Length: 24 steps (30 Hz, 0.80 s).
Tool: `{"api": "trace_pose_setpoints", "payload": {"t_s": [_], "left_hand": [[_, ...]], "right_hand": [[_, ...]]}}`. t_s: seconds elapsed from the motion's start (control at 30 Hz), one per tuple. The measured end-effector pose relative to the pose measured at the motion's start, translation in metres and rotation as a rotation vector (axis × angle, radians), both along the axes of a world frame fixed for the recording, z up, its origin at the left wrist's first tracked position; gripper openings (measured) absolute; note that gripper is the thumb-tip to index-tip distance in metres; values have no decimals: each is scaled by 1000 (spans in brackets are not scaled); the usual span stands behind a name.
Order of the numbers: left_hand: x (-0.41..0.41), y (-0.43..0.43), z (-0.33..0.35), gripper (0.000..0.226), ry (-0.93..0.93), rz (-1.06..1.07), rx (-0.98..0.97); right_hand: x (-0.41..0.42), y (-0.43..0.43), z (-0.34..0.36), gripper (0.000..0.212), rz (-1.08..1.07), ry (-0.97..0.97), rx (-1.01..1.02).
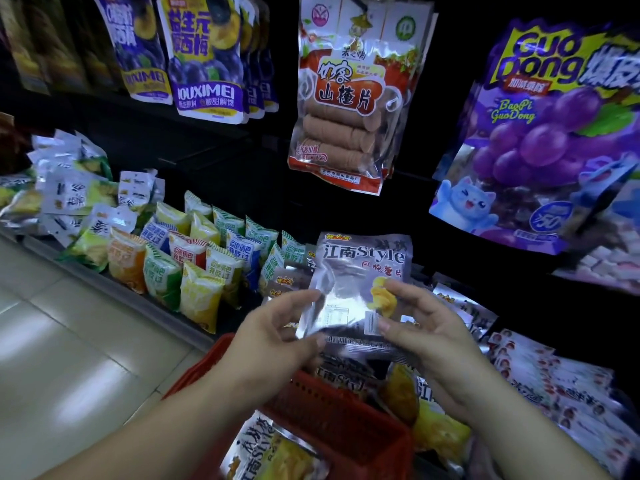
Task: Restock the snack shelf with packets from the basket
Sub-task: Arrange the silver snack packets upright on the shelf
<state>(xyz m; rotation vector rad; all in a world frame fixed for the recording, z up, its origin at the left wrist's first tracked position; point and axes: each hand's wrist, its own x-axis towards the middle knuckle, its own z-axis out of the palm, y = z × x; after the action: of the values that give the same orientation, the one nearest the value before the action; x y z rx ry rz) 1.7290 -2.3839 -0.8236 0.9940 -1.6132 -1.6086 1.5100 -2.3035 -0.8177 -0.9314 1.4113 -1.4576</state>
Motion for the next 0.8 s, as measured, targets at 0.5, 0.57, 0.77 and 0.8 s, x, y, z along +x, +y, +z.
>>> {"api": "trace_pose_setpoints", "payload": {"t_s": [0.5,0.57,0.77,0.8], "left_hand": [[-5,4,-3,42,-319,56,-441],[-15,13,8,47,-187,12,-258],[-18,-5,7,39,-106,8,-167],[-16,-7,9,36,-101,-19,-150]], "right_hand": [[20,3,-5,63,23,316,-27],[30,3,-2,62,76,310,-73],[39,0,-8,45,263,59,-55],[36,-2,-7,38,168,103,-56]]}}
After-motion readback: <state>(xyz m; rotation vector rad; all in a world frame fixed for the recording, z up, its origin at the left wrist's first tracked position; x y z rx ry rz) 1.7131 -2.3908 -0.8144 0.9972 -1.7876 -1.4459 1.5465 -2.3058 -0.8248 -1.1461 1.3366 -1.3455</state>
